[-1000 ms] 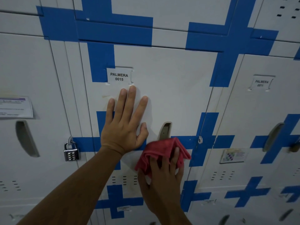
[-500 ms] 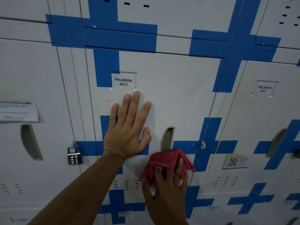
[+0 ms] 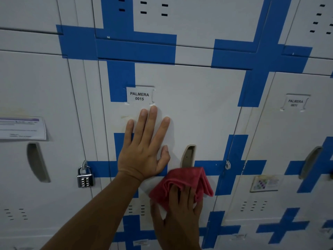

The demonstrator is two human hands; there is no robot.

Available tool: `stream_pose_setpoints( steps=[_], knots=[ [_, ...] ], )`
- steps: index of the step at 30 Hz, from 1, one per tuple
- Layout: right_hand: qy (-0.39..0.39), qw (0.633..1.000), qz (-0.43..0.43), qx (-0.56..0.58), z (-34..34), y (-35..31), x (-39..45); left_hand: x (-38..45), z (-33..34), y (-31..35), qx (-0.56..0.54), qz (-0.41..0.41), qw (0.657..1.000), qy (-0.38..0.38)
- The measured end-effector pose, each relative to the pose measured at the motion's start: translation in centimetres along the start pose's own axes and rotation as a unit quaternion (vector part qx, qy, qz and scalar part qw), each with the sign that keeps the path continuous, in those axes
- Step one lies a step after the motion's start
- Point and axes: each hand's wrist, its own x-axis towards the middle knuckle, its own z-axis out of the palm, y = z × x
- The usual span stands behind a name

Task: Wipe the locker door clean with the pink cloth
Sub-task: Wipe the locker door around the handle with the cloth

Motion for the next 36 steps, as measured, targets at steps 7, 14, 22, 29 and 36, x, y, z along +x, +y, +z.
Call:
stream_pose_setpoints(
  steps=[7,14,22,29,36],
  knots=[
    [0.036,0.997,-0.015,0.063,-1.9,0.3,3.3,0.0,0.0,0.1,-0.004,-0.003,1.0,0.0],
    [0.066,0.996,-0.028,0.046,-1.6,1.0,3.2,0.1,0.0,0.1,-0.003,-0.003,1.0,0.0],
    [0.013,1.0,-0.028,0.007,0.4,2.5,0.6,0.1,0.0,0.1,-0.001,-0.001,1.0,-0.003],
    [0.066,0.997,-0.029,0.034,-4.4,1.4,5.3,0.0,0.0,0.1,0.0,-0.002,1.0,-0.01],
    [0.055,0.998,0.032,0.02,-5.6,3.8,6.0,0.0,-0.1,0.0,-0.006,-0.003,1.0,-0.013]
  ],
)
